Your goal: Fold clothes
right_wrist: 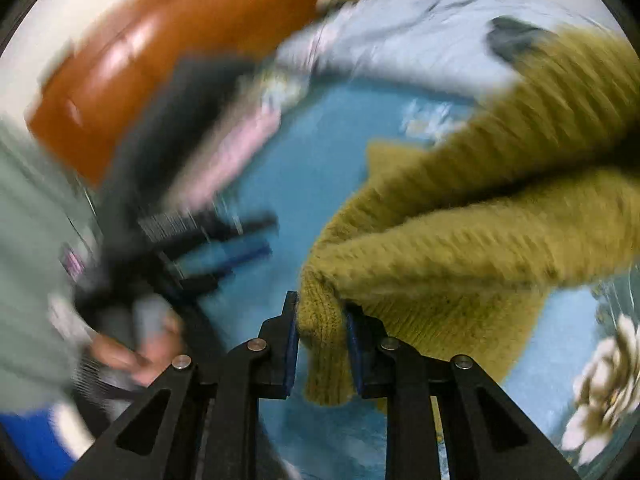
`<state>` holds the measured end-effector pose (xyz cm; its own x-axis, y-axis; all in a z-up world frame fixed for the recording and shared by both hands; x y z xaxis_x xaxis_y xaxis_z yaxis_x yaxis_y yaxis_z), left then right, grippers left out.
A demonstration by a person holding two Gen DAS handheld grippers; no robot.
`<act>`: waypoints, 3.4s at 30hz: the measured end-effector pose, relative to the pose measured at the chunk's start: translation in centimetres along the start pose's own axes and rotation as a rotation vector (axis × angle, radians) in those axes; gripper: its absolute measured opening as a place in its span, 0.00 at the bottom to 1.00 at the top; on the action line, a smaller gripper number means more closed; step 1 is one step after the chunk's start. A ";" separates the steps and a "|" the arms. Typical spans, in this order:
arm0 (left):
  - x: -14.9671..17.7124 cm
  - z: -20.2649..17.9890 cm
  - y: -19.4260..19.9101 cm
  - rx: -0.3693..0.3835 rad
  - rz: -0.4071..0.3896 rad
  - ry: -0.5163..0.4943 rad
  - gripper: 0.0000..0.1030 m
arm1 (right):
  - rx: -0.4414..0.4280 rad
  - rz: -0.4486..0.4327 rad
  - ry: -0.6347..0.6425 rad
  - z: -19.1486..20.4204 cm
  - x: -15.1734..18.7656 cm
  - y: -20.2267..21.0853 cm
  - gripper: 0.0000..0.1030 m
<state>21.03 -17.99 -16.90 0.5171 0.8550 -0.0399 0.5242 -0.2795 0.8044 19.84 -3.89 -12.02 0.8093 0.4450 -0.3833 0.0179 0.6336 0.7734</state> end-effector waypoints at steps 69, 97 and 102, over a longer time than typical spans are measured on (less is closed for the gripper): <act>2.1 -11.7 -9.3 -0.174 0.034 -0.570 0.61 | -0.214 -0.416 -0.806 -25.1 6.3 13.6 0.42; 2.0 -16.6 -9.7 0.181 0.353 -0.256 0.13 | -0.342 -0.483 -0.723 -16.8 5.6 12.0 0.07; 0.7 -12.2 -11.1 0.006 0.277 -0.320 0.14 | -0.290 -0.470 -0.647 -16.6 5.6 12.6 0.07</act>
<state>7.26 -8.95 -18.63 0.8226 0.5686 -0.0061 0.3397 -0.4828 0.8072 14.85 17.11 -12.80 0.9331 -0.2988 -0.2002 0.3569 0.8383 0.4122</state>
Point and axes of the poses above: each gripper's, at about its wrist camera, not at the fingertips, and y roughly against the way its jaws point, z to its left, x to its underside, the point moved 10 cm from there along -y, roughly the way its jaws point, and after that the axes turned 11 degrees about -x, right-handed, at the moved point
